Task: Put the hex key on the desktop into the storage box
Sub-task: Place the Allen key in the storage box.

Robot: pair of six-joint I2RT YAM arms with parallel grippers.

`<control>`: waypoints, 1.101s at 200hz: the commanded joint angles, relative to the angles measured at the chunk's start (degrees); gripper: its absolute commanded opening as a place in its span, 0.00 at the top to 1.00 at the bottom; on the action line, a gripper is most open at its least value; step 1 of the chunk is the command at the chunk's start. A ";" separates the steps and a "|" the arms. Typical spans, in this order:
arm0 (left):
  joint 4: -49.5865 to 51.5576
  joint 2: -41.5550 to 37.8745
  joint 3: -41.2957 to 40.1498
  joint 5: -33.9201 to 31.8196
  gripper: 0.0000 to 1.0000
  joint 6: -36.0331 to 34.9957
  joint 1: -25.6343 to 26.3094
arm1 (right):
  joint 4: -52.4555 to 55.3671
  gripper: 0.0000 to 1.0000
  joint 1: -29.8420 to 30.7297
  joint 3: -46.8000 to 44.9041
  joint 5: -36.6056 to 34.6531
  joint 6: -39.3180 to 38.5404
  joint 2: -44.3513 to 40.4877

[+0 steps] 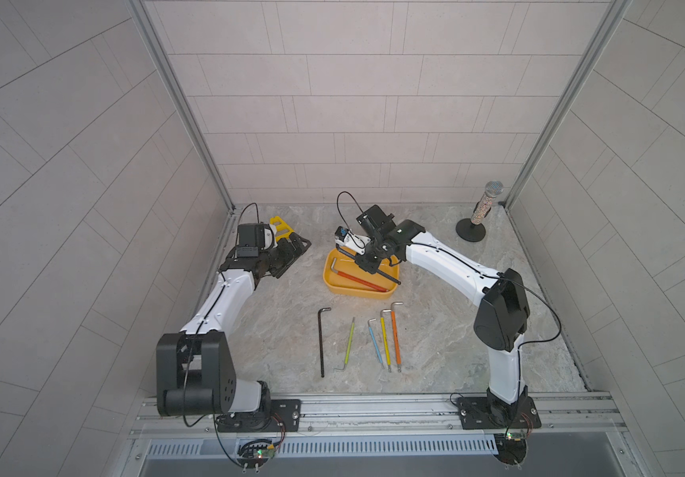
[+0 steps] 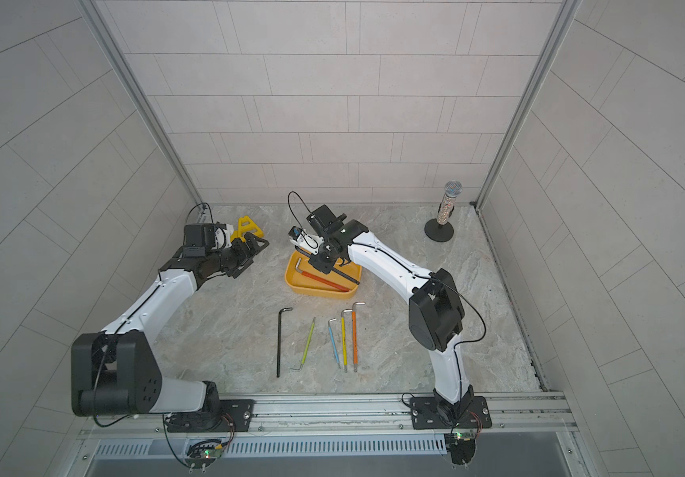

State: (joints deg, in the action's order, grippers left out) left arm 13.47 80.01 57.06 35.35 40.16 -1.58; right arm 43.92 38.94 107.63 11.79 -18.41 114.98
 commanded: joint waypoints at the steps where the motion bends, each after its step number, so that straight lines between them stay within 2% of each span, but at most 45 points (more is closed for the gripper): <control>1: -1.18 -1.40 -0.44 -0.43 0.02 -0.19 0.04 | 0.20 1.00 -0.09 3.45 0.97 -2.22 1.91; 88: -0.88 -1.99 -0.62 -0.87 0.02 -0.36 -0.37 | -1.38 1.00 -0.22 7.30 3.17 -3.27 9.97; 220: -0.71 -2.23 -1.14 -1.23 0.02 -0.63 -0.31 | -8.42 1.00 -0.95 -1.58 -0.71 -3.05 11.32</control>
State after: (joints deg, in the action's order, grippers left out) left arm 13.19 79.24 56.75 34.61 40.45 -1.61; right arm 37.43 38.20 106.48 12.97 -21.06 126.04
